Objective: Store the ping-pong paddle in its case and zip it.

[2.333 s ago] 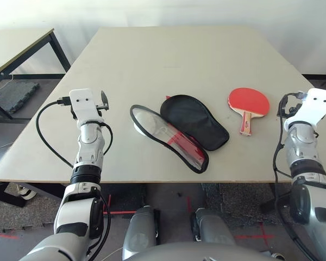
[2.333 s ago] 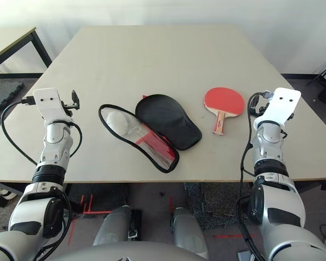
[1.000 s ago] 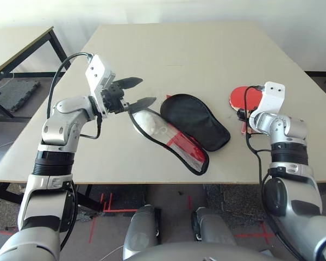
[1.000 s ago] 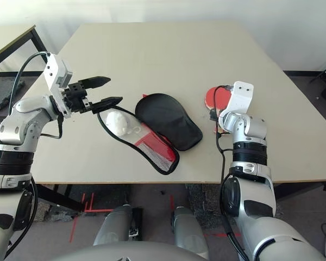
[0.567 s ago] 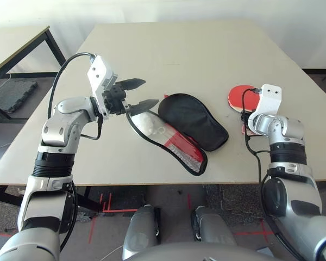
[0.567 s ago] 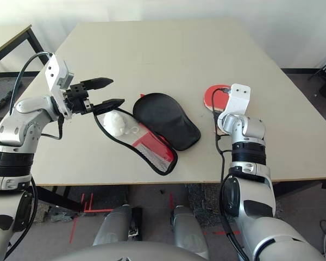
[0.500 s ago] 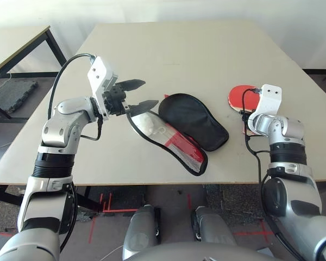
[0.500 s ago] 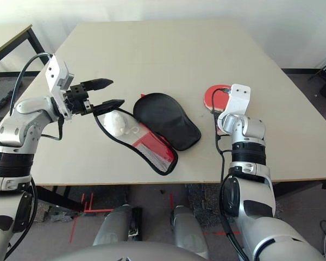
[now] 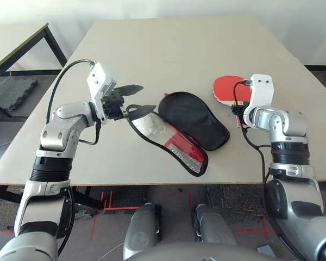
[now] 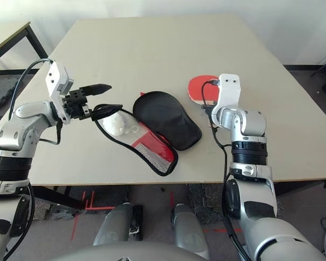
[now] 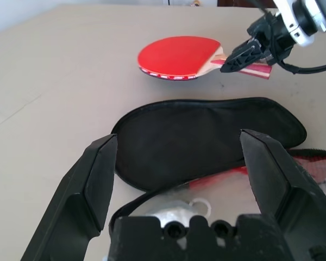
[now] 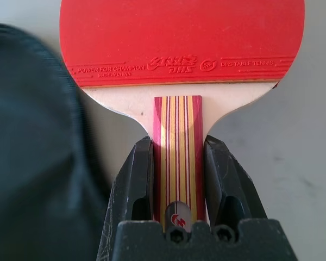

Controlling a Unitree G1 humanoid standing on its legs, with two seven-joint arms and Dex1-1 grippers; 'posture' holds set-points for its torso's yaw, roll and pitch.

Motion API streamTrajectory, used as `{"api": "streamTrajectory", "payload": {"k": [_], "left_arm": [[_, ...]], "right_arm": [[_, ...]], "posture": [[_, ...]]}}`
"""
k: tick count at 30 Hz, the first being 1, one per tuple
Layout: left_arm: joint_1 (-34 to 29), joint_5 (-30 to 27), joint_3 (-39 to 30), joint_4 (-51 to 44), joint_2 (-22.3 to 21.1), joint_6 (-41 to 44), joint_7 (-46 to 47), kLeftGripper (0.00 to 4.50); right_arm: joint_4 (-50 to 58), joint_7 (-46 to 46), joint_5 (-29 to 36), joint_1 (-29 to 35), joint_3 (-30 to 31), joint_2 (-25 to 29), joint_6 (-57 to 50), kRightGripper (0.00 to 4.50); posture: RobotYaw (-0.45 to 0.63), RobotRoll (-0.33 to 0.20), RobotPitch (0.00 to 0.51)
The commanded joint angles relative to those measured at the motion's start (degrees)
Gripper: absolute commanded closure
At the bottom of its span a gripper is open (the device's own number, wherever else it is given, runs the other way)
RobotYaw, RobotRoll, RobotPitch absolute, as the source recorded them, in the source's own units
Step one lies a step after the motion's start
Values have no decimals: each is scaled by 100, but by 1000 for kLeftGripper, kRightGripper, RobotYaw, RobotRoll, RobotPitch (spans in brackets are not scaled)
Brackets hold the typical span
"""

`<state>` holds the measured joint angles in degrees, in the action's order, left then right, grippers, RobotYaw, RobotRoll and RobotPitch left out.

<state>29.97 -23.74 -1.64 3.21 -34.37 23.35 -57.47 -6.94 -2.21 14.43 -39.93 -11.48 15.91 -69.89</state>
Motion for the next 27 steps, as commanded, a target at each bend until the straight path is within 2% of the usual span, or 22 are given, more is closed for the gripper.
{"api": "streamTrajectory", "payload": {"k": [1,9,16,19,27], "left_arm": [[-102,77,-18,24,-60,-75,22,0],[-147,67,-7,-35,-41,-89,90,0],[-174,56,-4,-83,-57,-76,112,0],[-166,54,-13,-93,-55,-76,123,0],[-203,41,-38,-163,-55,-53,180,0]], "right_arm": [[433,-187,112,-186,163,-3,-285,3354],[924,-610,229,-178,686,-90,-755,3354],[1014,-877,192,22,1370,-207,-750,3354],[1053,-1131,170,120,1800,-47,-669,3354],[861,-1554,85,181,2230,237,-375,3354]], "posture": [[68,0,75],[71,0,75],[78,0,77],[83,0,75],[96,0,72]]}}
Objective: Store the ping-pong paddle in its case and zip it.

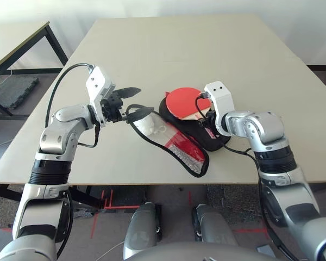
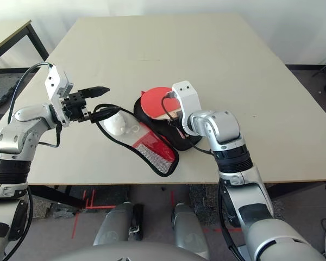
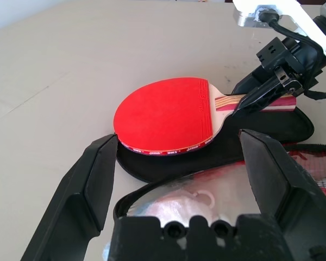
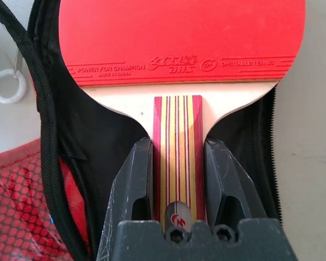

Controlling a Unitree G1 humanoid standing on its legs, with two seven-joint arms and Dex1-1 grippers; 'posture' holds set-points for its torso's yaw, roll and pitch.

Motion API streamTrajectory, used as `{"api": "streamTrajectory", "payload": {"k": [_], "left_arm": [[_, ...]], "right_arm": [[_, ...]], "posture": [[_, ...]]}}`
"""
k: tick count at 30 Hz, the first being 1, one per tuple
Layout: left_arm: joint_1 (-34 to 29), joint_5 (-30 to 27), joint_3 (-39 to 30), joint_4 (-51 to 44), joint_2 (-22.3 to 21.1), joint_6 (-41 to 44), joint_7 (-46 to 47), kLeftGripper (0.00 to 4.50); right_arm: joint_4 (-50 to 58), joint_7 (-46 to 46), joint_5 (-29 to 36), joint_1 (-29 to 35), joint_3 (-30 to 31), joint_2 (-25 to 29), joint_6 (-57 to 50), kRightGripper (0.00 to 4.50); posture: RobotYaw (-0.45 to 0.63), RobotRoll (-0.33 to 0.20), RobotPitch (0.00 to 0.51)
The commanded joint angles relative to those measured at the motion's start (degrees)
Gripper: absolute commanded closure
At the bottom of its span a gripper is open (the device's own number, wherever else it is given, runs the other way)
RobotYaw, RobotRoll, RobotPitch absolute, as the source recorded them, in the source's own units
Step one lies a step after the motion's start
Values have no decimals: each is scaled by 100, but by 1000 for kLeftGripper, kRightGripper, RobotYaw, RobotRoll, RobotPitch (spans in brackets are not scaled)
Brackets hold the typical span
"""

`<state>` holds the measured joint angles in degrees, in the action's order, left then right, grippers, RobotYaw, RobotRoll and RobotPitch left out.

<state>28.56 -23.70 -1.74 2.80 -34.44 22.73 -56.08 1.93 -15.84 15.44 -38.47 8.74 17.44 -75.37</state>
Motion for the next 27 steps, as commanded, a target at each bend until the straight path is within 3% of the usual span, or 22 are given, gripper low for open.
{"api": "streamTrajectory", "payload": {"k": [1,27], "left_arm": [[-68,32,-29,-132,-48,14,49,0],[-109,-4,-82,-178,-208,82,30,0]], "right_arm": [[-28,-238,-21,40,264,109,196,3354],[-269,-695,-336,138,863,195,613,3353]], "posture": [[96,0,72],[107,0,61]]}}
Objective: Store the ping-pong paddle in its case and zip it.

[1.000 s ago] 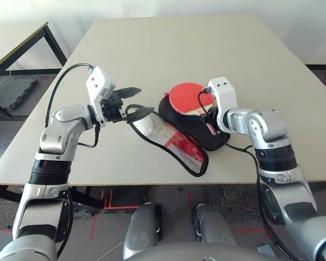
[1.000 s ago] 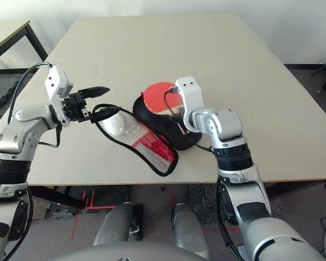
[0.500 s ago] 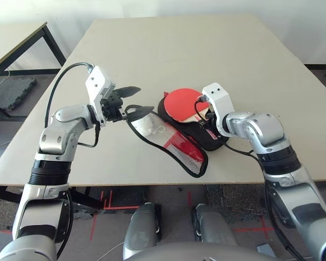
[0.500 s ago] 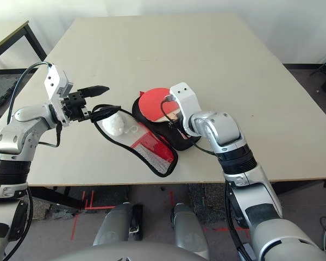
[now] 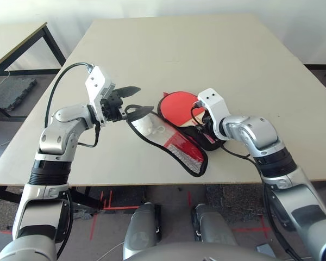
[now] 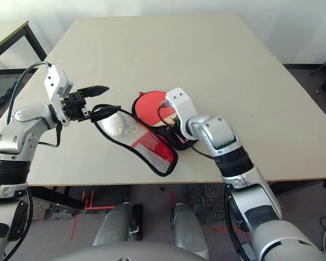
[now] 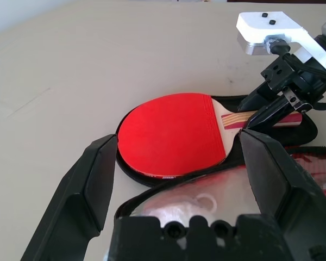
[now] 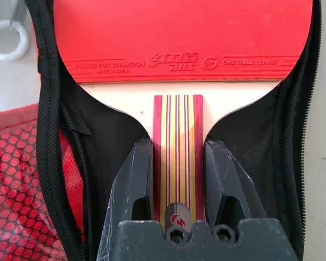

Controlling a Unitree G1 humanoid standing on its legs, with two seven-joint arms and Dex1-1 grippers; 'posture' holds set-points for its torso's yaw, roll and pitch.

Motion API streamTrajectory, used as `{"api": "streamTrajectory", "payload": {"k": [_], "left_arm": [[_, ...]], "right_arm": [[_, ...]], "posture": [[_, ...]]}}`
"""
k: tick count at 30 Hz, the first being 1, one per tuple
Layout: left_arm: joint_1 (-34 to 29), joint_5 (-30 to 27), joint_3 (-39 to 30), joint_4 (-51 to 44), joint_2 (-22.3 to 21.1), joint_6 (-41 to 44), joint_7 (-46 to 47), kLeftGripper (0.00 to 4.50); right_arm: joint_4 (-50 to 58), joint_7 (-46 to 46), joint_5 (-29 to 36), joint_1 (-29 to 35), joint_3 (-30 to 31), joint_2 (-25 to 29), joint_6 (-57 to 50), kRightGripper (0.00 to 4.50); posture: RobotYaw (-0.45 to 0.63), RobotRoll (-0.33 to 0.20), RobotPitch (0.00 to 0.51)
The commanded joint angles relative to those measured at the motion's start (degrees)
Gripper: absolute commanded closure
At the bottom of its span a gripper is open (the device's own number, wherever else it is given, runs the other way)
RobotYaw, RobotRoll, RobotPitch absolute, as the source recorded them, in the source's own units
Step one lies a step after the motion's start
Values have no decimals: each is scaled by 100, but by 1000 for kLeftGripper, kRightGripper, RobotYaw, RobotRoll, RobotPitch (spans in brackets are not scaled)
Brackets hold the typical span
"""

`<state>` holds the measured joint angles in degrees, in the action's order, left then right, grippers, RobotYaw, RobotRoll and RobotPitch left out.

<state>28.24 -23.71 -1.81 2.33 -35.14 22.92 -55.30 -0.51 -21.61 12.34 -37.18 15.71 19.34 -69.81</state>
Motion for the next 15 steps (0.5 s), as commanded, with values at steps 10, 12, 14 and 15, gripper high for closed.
{"api": "streamTrajectory", "payload": {"k": [10,12,14,15], "left_arm": [[-198,-148,-330,-156,-780,326,-355,0],[-307,-154,-474,-154,-1018,382,-417,0],[-492,-189,-726,-93,-1373,489,-517,0],[-596,-193,-812,-69,-1530,520,-581,0]], "right_arm": [[510,-1147,318,388,-371,627,1425,18],[470,-1500,319,522,-594,919,2100,18],[361,-1889,466,648,-998,1158,2841,18],[301,-2016,544,677,-1162,1237,3045,18]], "posture": [[97,0,55],[92,0,51],[91,0,52],[92,0,52]]}}
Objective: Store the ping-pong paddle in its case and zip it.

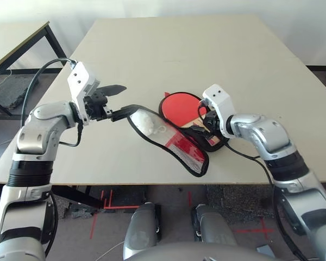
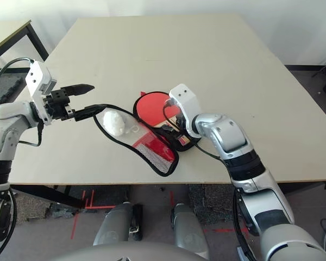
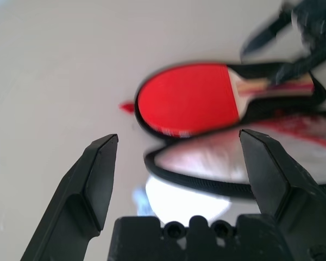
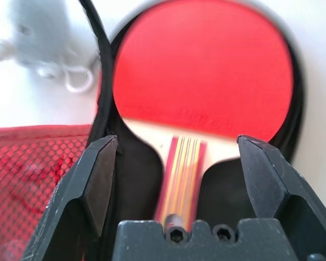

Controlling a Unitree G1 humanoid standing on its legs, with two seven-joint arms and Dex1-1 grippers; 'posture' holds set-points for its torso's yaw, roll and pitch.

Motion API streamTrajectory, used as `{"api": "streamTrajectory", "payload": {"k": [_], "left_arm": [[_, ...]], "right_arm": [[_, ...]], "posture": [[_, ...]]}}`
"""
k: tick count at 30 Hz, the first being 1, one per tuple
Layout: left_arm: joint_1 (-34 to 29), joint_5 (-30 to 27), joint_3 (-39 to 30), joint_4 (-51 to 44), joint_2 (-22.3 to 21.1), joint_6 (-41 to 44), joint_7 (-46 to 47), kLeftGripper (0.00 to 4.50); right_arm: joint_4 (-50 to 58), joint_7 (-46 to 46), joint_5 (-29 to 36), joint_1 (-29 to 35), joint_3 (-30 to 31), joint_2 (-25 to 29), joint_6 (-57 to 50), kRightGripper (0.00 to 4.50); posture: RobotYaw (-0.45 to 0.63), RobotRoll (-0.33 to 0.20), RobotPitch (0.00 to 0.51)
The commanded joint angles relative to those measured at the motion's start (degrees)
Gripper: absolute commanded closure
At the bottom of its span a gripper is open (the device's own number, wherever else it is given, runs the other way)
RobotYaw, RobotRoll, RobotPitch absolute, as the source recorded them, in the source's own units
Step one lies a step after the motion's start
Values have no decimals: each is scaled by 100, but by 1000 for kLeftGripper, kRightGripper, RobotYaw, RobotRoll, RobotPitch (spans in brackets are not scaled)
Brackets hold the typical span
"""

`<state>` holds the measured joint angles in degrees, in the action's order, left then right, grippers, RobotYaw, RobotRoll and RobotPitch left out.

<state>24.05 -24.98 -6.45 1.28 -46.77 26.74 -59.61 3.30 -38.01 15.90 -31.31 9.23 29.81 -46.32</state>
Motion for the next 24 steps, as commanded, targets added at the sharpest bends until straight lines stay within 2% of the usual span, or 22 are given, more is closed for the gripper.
{"api": "streamTrajectory", "payload": {"k": [1,5,9,16,20,24], "left_arm": [[-312,-64,-393,41,-535,179,-250,0],[-752,-100,-376,-136,-960,442,-579,0],[-944,-289,-161,-524,-945,854,-730,0],[-476,-138,700,-885,-114,896,-512,0],[3,95,1155,-675,384,671,-424,0],[740,167,1522,-202,1096,510,-453,0]], "right_arm": [[-145,-468,187,117,-616,290,899,18],[-479,-723,2,181,-779,621,1541,18],[-903,-804,-147,73,-878,831,1903,18],[-1349,-885,-217,-19,-982,994,2223,18],[-1430,-890,-221,94,-1054,1082,2281,18],[-1375,-946,-116,328,-1232,1180,2117,18]], "posture": [[94,0,53],[102,0,56],[109,0,59],[100,0,66],[82,0,68],[61,0,72]]}}
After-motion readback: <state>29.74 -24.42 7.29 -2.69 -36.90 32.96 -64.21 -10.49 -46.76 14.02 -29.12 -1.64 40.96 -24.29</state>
